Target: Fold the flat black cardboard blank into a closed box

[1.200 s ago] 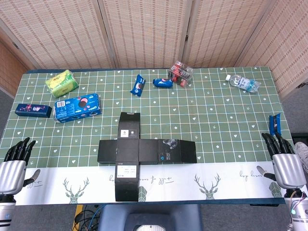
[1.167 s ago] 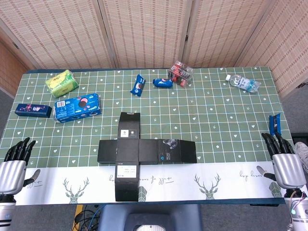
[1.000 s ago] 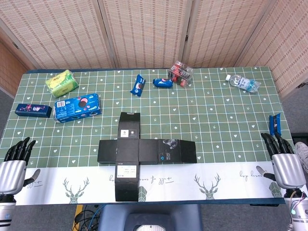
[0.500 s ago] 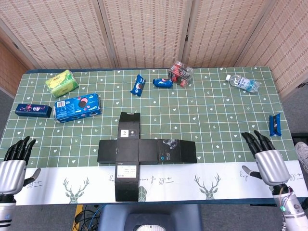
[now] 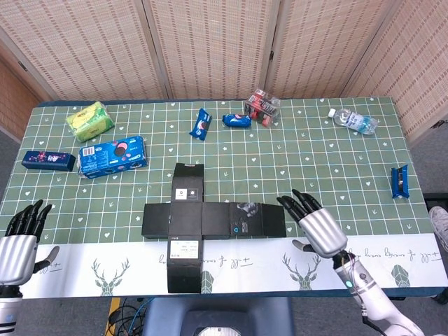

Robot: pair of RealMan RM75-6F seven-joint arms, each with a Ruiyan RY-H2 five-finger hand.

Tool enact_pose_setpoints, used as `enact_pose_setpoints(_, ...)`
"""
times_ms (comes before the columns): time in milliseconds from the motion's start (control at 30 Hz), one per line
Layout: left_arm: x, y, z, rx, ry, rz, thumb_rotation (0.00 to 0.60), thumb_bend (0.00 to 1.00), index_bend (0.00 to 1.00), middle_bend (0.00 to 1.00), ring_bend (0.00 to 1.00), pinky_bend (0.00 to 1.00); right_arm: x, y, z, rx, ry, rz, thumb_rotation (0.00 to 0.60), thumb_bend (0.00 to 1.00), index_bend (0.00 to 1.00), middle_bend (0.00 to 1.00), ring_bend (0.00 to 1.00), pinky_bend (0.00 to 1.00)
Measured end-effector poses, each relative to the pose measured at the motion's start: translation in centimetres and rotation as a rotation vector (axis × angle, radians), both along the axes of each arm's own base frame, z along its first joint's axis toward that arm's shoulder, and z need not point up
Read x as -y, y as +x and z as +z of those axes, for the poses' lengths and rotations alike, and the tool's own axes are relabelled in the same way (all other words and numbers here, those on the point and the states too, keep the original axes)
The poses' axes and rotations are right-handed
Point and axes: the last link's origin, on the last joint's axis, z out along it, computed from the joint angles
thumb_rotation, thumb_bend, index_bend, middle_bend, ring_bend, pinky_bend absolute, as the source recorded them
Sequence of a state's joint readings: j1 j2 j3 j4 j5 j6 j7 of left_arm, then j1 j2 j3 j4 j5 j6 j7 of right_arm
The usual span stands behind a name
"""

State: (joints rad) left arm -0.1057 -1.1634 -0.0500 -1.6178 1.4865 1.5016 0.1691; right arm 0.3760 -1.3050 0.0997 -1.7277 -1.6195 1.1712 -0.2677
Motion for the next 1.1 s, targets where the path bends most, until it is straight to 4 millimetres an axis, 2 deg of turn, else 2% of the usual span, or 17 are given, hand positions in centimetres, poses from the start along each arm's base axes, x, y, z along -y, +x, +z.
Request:
enact_pose_setpoints(233, 0.3, 0.0, 0.1, 0.004, 0.002, 0.001, 0.600, 0.23, 0.02, 0.00, 0.00, 0.10, 1.1, 2.8, -5.1, 0.027, 0.050, 0.031, 0.600, 0.14, 0.01, 0.11, 0.04, 0.11)
enact_pose_setpoints(533, 0.4, -0.2, 0.0, 0.008, -0.005, 0.006, 0.600, 0.23, 0.02, 0.00, 0.00, 0.10, 2.7, 4.6, -10.1, 0.009, 0.087, 0.041, 0.600, 0.14, 0.01, 0.07, 0.01, 0.10)
enact_pose_setpoints(1033, 0.4, -1.0, -0.2, 0.017, -0.014, 0.020, 0.600, 0.23, 0.02, 0.00, 0.00, 0.10, 4.8, 5.0, -14.8, -0.050, 0.044, 0.062, 0.600, 0.14, 0.01, 0.07, 0.01, 0.07)
enact_pose_setpoints(1100, 0.4, -1.0, -0.2, 0.017, -0.014, 0.020, 0.600, 0.23, 0.02, 0.00, 0.00, 0.10, 5.0, 5.1, -15.3, -0.055, 0.035, 0.068, 0.600, 0.17, 0.01, 0.07, 0.01, 0.07)
